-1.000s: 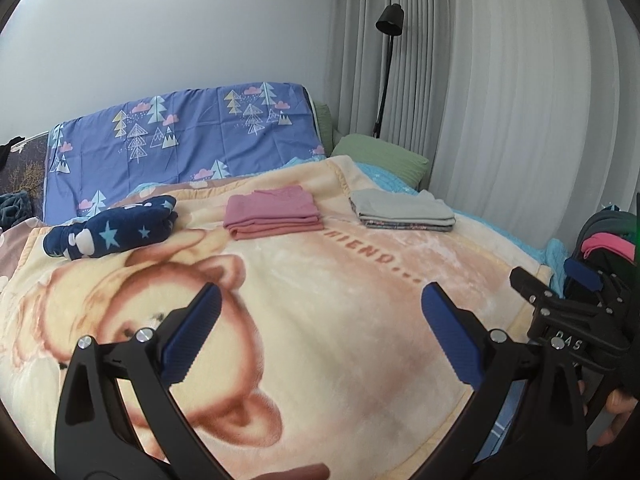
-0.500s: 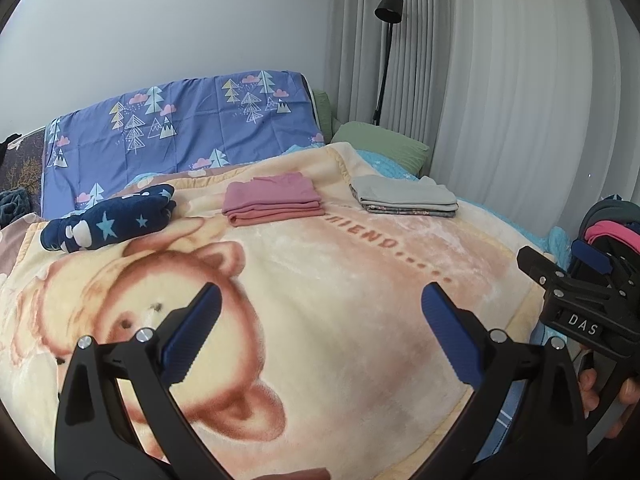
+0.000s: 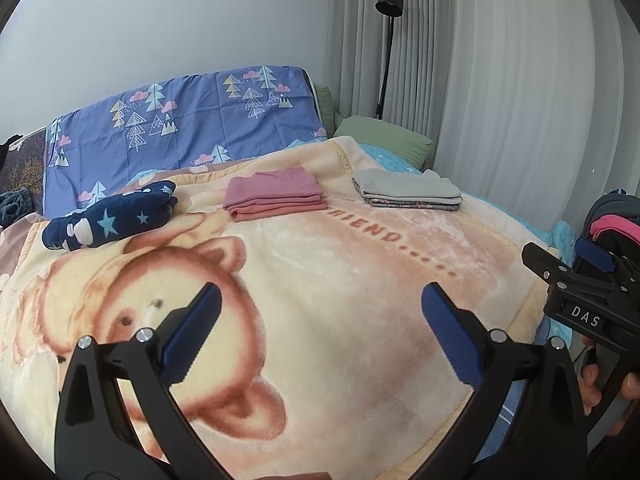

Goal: Fold small clothes

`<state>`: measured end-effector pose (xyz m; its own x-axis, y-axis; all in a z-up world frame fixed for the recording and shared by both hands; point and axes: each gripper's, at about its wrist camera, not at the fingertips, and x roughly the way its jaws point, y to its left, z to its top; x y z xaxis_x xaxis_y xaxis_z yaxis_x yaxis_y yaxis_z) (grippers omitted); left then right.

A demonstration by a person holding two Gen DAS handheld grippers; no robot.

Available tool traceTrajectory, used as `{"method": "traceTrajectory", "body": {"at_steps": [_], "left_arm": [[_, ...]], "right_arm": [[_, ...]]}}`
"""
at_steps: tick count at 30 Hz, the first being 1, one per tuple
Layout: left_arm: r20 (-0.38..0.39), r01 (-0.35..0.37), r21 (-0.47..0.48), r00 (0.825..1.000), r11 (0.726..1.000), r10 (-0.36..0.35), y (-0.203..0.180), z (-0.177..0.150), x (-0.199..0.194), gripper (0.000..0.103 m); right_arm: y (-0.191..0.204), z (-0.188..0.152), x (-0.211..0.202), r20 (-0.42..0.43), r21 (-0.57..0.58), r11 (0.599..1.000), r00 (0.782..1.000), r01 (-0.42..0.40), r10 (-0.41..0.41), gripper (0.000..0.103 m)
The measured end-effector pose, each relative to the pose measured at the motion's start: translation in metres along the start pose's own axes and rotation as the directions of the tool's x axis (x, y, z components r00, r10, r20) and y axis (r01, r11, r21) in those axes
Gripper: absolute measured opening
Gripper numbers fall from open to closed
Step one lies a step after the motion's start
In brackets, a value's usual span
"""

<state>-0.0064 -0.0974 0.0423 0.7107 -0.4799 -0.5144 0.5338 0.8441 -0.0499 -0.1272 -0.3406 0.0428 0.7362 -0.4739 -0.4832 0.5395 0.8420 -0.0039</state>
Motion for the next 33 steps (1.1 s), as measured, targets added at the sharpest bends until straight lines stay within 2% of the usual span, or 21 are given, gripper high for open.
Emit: {"method": "traceTrajectory", "body": {"at_steps": [33], "left_arm": [[-0.027, -0.017, 0.021, 0.999, 1.0, 0.018, 0.0, -0.003, 0.008, 0.101]], "right_arm": [[0.004, 0.002, 0.014, -0.012, 0.005, 0.999, 0.999, -0.033, 0.033, 0.102]]}}
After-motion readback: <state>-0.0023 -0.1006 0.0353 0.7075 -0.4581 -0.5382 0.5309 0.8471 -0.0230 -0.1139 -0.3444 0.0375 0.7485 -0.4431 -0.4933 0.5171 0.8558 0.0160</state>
